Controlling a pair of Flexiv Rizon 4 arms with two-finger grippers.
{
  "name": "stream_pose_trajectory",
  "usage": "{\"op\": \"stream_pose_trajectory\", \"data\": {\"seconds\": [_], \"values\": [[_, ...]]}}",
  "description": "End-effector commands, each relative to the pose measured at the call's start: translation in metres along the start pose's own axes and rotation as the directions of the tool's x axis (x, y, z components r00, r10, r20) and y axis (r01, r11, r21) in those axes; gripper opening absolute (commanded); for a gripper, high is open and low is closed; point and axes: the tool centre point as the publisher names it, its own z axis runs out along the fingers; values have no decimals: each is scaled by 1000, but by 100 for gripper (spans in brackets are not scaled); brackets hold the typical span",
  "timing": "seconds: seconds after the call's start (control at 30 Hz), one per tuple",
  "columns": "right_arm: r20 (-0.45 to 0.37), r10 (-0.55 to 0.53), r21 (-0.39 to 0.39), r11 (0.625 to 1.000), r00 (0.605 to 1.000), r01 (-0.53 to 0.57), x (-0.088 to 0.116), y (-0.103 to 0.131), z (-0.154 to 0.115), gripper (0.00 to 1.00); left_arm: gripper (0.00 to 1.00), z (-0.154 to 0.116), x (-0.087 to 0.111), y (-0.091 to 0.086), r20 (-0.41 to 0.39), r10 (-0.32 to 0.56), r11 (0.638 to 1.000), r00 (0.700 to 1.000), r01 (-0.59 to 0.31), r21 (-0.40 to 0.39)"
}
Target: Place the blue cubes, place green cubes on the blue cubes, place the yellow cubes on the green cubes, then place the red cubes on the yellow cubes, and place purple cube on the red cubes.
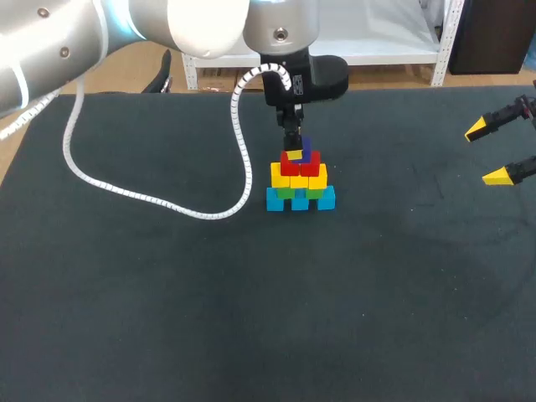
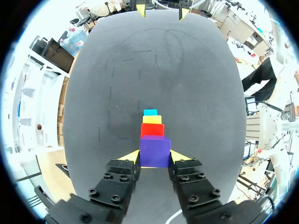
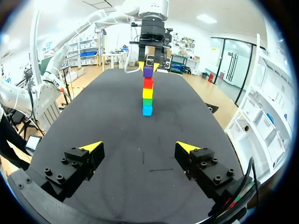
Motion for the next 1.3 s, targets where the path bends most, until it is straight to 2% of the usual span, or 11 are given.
{"op": "stream_pose_trajectory", "data": {"seconds": [0.03,0.33,0.73,0.77,0.8,0.83,0.87,1.03,1.1,1.2,1.3], "values": [[1,-1,0,1000,1000,1,0,0,0,100,31,0,-1,3,-3,3,1000,1000,-3,6],[1,-1,0,1000,1000,1,0,0,0,100,40,0,-1,4,-4,2,1000,1000,-1,9],[1,-1,0,1000,1000,1,0,0,0,100,45,0,0,5,0,-2,1000,1000,2,11],[1,-1,0,1000,1000,1,0,0,0,100,47,-1,0,5,0,-3,1000,1000,3,10],[1,-1,0,1000,1000,1,0,0,0,100,61,-1,0,5,0,-3,1000,1000,3,10],[1,-1,0,1000,1000,1,0,0,0,100,87,-2,0,6,0,-3,1000,1000,3,7],[1,-1,0,1000,1000,1,0,0,0,100,100,-4,0,6,4,0,1000,1000,0,-1],[1,-1,0,1000,1000,1,0,0,0,100,100,-19,3,6,77,44,998,996,-41,-40],[1,-1,0,1000,1000,1,0,0,0,100,100,-28,7,5,129,67,997,989,-60,-56],[1,-1,0,1000,1000,1,0,0,0,100,100,-40,22,3,221,72,995,973,-55,-84],[1,-1,0,1000,1000,1,0,0,0,100,100,-46,42,2,244,58,995,968,-34,-99]]}}
